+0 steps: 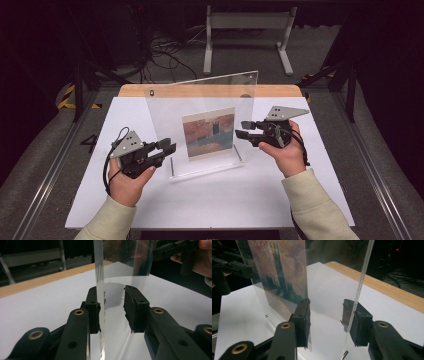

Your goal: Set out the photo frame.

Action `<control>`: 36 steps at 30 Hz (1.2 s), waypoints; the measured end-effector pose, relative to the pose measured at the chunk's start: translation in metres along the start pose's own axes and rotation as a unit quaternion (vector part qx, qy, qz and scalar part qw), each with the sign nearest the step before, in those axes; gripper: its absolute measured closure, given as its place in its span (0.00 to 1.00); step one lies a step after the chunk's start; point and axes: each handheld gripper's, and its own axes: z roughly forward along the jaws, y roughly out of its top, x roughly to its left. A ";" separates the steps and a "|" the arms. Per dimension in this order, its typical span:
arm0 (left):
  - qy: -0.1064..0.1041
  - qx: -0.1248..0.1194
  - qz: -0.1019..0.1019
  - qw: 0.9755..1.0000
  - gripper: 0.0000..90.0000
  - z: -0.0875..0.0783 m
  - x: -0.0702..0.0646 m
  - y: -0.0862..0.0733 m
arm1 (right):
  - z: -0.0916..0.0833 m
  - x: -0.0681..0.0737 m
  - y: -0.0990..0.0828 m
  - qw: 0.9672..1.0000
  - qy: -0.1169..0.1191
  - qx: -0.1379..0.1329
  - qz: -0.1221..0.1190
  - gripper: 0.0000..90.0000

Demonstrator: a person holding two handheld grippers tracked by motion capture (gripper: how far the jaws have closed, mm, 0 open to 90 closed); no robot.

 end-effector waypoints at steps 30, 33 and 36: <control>-0.022 0.029 0.019 0.999 0.54 0.046 0.020 -0.005 | -0.014 0.005 -0.027 0.998 -0.061 -0.004 0.031 0.55; -0.011 0.033 0.023 0.999 0.41 0.047 0.020 -0.006 | -0.013 0.006 -0.027 0.997 -0.070 -0.006 0.029 0.46; -0.004 0.032 0.018 0.999 0.34 0.045 0.020 -0.007 | -0.014 0.005 -0.029 0.997 -0.076 -0.011 0.031 0.39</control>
